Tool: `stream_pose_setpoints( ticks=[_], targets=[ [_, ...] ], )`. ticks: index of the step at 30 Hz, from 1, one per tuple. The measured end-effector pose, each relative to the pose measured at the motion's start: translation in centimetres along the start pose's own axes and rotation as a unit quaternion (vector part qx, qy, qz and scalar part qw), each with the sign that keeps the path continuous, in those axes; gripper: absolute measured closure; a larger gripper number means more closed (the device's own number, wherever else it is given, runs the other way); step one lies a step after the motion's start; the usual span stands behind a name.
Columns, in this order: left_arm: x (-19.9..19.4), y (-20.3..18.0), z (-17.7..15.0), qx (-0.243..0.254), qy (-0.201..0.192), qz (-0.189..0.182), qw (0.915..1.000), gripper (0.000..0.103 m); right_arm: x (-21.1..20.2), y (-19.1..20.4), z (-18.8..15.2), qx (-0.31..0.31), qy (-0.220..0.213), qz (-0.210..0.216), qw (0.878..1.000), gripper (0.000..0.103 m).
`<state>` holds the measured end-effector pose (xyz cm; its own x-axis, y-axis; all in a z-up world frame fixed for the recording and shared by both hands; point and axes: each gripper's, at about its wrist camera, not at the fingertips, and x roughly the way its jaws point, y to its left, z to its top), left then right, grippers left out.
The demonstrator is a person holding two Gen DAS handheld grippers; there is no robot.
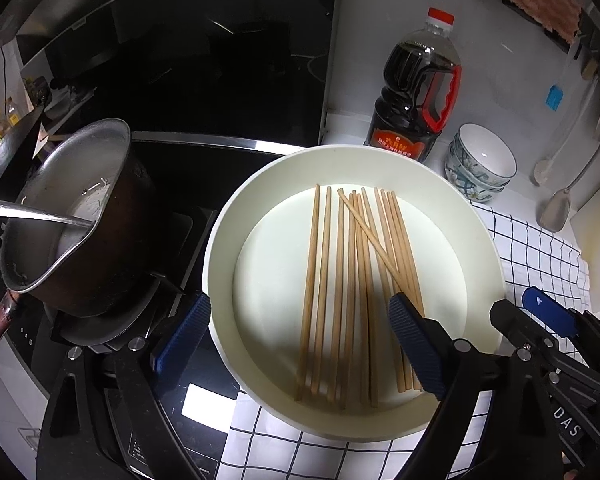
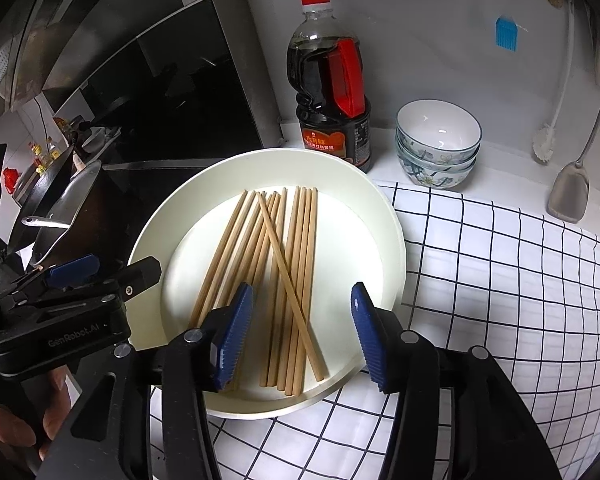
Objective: Organize utensils
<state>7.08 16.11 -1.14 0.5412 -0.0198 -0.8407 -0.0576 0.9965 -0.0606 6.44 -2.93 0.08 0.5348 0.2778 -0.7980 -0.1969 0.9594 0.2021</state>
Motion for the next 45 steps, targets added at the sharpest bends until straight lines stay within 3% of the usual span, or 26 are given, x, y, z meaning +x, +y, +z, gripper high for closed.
stream_pose_setpoints(
  ticks=[9,45],
  targets=[
    [-0.7,-0.1,-0.3,-0.008,-0.002,0.008,0.9999,0.007,-0.9,-0.2,-0.1,-0.002,0.001,0.0,1.0,0.049],
    [-2.4,0.2,-1.2,-0.011,0.004,0.027,0.9996,0.007,-3.1,0.5,-1.0,-0.016,-0.007,0.004,1.0,0.048]
  ],
)
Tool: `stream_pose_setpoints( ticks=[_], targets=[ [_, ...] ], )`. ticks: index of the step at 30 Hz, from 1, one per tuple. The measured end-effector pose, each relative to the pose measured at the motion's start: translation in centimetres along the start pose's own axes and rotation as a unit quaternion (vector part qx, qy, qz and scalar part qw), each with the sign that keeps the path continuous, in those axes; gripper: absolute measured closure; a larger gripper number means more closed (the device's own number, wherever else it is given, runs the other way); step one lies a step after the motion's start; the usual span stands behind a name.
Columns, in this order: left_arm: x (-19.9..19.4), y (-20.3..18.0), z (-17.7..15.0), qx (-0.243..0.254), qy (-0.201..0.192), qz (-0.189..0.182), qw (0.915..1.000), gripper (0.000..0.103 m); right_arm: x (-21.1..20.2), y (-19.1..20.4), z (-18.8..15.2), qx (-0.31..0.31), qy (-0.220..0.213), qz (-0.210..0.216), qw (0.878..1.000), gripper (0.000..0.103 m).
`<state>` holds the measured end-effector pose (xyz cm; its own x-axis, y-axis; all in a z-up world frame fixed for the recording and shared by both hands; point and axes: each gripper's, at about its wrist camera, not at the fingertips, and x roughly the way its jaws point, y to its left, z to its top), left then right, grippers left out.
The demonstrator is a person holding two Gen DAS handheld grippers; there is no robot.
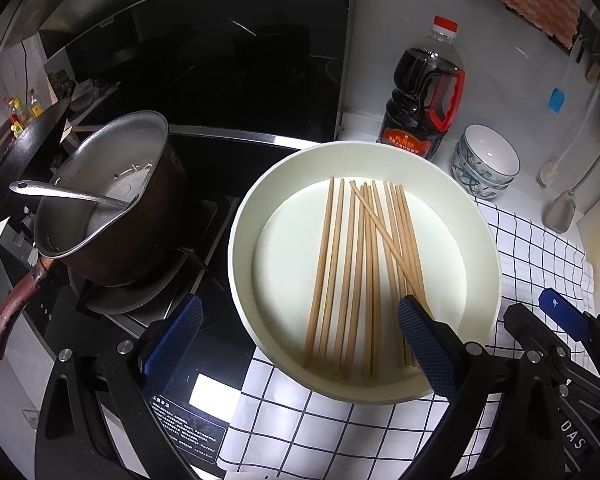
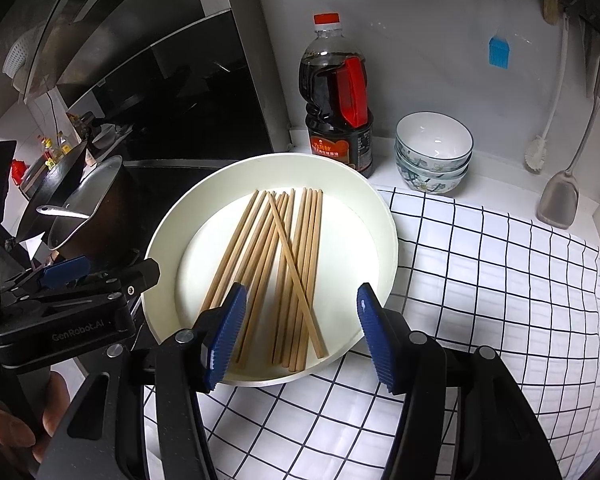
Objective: Organize utensils
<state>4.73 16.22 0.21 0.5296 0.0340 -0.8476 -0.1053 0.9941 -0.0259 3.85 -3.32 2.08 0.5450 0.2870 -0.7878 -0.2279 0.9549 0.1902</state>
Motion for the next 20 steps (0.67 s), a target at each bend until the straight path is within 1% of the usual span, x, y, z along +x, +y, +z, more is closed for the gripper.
stream_pose_setpoints(
  ticks=[11,14,20],
  targets=[
    [0.21,-0.11,-0.18,0.001,0.002,-0.009,1.0,0.007,-0.03,0.12,-0.22,0.001,0.002,0.001,1.0,0.048],
    [0.49,-0.14,-0.08,-0.001,0.012,-0.002,0.9999,0.006,0.03,0.08,-0.22,0.003,0.002,0.002,1.0,0.045],
    [0.94,-0.16,-0.27,-0.003,0.023,0.0,0.9997,0.006,0.12,0.04,-0.22,0.004,0.003,0.002,1.0,0.045]
  ],
)
